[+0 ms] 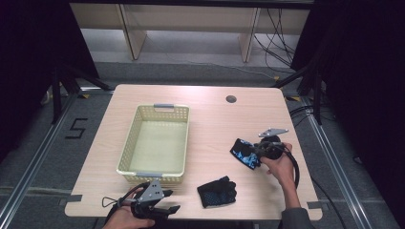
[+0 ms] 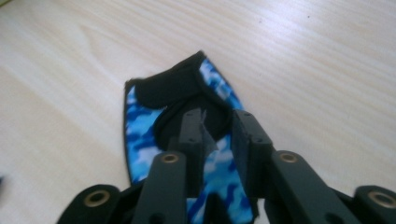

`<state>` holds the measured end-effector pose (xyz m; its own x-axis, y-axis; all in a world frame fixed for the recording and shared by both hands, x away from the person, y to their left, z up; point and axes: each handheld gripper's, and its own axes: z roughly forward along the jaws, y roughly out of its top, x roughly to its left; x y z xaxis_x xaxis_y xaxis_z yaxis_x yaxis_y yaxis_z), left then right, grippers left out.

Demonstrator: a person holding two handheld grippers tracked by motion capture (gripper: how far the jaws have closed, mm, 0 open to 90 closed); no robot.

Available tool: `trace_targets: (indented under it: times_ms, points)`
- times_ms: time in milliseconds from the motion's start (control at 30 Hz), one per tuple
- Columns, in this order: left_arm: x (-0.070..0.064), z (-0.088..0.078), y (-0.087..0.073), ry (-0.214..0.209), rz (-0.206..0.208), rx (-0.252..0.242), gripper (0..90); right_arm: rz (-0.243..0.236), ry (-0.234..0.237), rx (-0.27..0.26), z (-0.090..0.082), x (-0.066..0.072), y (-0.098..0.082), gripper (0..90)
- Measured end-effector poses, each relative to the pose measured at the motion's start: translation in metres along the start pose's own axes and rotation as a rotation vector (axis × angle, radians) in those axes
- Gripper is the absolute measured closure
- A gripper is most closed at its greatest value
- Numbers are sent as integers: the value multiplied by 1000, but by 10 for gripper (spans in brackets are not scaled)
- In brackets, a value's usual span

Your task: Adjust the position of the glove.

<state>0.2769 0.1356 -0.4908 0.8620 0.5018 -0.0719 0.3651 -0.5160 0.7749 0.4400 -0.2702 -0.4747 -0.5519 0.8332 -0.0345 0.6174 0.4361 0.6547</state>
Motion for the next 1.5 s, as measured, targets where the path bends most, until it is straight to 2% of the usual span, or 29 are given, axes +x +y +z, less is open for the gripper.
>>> trace_targets:
  times_ms: [33,67,100,200,233,300,333,433,500,533,567,633,733,800,833,867,933,967,1000,1100,1167,1200,1233,1267,1300,1333,1367,1467,1500]
  points:
    - [0,0,0,3,-4,-1,428,-6,-6,23,8,-2,6,699]
    - [2,-1,0,7,15,12,428,-6,-6,23,8,-2,6,699]
    - [0,-1,0,-2,-21,-5,428,-7,-8,35,11,-2,8,689]
    - [1,-2,-1,6,-19,6,424,11,-24,67,20,-4,13,642]
    - [0,-2,-1,3,-29,-3,420,-7,-27,67,24,-7,14,630]
    - [2,-3,-1,7,4,11,418,20,-23,90,28,-8,12,639]
    - [2,-3,-1,-1,-5,0,417,58,-8,94,32,-8,10,654]
    - [1,-3,-1,3,-2,2,417,88,28,82,33,-12,8,712]
    - [1,-3,-1,1,6,1,418,61,40,85,33,-12,9,762]
    - [0,-3,-1,3,-20,2,419,46,39,92,33,-12,9,778]
    - [0,-3,-1,1,-21,3,420,68,41,81,34,-9,9,819]
    - [-1,-3,-1,2,-12,2,423,48,42,88,33,-9,10,864]
    - [-1,-2,-2,-6,-25,-3,424,20,46,85,33,-9,10,869]
    - [0,-2,-1,0,-21,1,426,26,54,66,31,-8,10,871]
    - [2,-3,-1,-4,0,2,426,22,66,17,27,-7,12,872]
    - [2,-3,-1,-5,1,4,426,22,66,17,27,-7,12,872]
    - [0,-2,-1,-4,-30,-5,427,-12,68,-26,18,-5,17,873]
    - [2,-3,0,-7,-5,-3,428,-12,82,-13,10,-3,20,873]
    - [2,-3,0,-5,-1,-1,428,-63,83,-48,-1,1,25,873]
    - [2,-3,0,-5,-7,-5,427,-90,99,-83,-15,8,30,873]
    - [2,-3,0,-1,7,1,427,-123,131,-69,-28,13,33,873]
    - [0,-3,0,0,-21,1,427,-139,138,-100,-33,19,33,873]
    - [0,-3,0,-2,-23,-1,425,-180,198,-105,-43,25,35,873]
    - [-1,-2,0,-5,-34,-10,425,-180,198,-105,-43,25,35,873]
    - [1,-3,0,2,-13,10,424,-181,207,-114,-46,29,35,873]
    - [0,-2,0,1,-17,6,423,-196,221,-137,-49,34,34,873]
    - [1,-3,0,3,-8,14,421,-224,261,-111,-55,42,33,872]
    - [2,-3,1,3,16,10,418,-260,289,-102,-58,52,31,872]
    - [0,-2,0,-1,-28,1,418,-267,309,-99,-58,56,29,872]
